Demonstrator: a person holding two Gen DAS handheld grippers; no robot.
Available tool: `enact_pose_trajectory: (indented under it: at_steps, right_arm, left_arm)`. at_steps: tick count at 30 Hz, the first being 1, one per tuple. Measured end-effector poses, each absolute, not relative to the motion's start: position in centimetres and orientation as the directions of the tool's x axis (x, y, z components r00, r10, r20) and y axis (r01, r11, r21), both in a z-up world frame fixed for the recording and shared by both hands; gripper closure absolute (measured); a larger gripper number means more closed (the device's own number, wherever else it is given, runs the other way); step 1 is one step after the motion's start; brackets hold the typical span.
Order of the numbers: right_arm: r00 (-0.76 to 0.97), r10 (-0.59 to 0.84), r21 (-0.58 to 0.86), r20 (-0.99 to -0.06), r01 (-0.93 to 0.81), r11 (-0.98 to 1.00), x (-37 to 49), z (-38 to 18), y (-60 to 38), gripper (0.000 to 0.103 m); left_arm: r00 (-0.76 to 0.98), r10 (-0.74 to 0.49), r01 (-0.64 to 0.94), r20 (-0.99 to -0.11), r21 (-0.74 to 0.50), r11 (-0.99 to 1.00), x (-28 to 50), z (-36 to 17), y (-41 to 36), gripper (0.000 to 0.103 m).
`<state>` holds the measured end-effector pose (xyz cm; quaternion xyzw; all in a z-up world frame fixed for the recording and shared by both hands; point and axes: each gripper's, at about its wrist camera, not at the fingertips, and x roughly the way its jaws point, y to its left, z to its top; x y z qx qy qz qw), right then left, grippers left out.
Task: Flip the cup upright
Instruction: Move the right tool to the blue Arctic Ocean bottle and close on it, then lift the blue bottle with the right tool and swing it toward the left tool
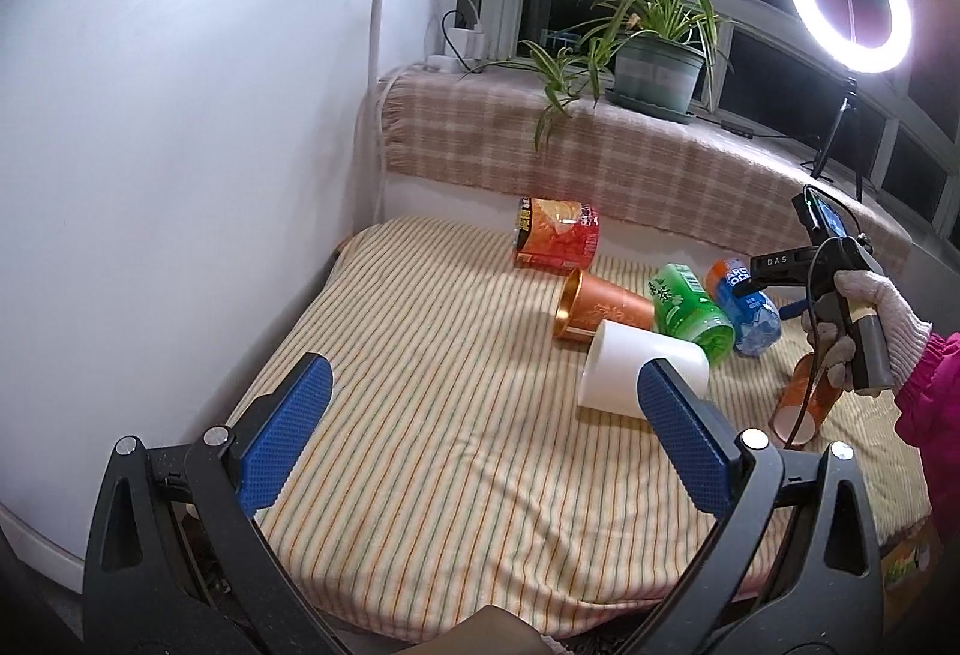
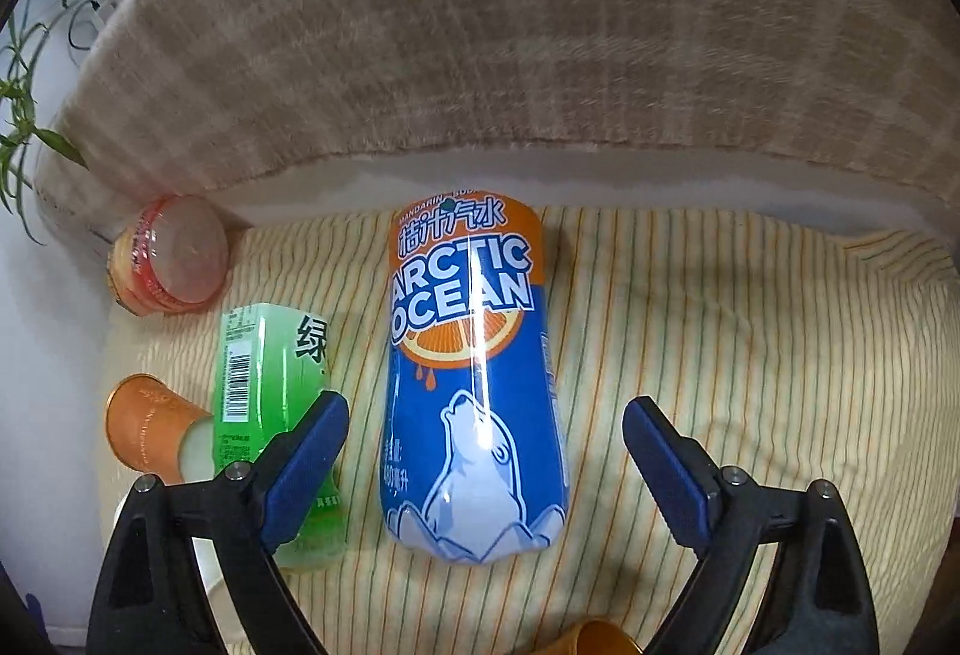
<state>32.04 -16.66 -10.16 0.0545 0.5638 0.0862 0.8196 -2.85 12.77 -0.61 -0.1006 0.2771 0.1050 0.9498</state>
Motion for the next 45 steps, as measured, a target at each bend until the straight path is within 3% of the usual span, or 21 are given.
enact_pose_trajectory:
  at_steps: [11, 27, 45]
  right_arm:
    - [0.280, 0.224, 0.214, -0.933, -0.068, 0.975, 33.6, -12.3, -15.1, 0.034]
    - [0.383, 0.320, 0.315, -0.866, -0.078, 0.946, 30.1, -7.9, -17.3, 0.035]
    - [0.458, 0.474, 0.430, -0.752, -0.204, 0.880, 16.8, -4.0, -17.8, 0.035]
  left_arm:
    - [0.824, 0.145, -0.256, -0.548, -0.132, 0.958, -2.9, -0.7, 12.9, 0.000]
    - [0.833, 0.130, -0.224, -0.538, -0.113, 0.968, -1.9, 0.2, 11.8, 0.000]
    - [0.842, 0.052, -0.156, -0.537, -0.149, 0.977, -1.0, 0.5, 10.2, 0.000]
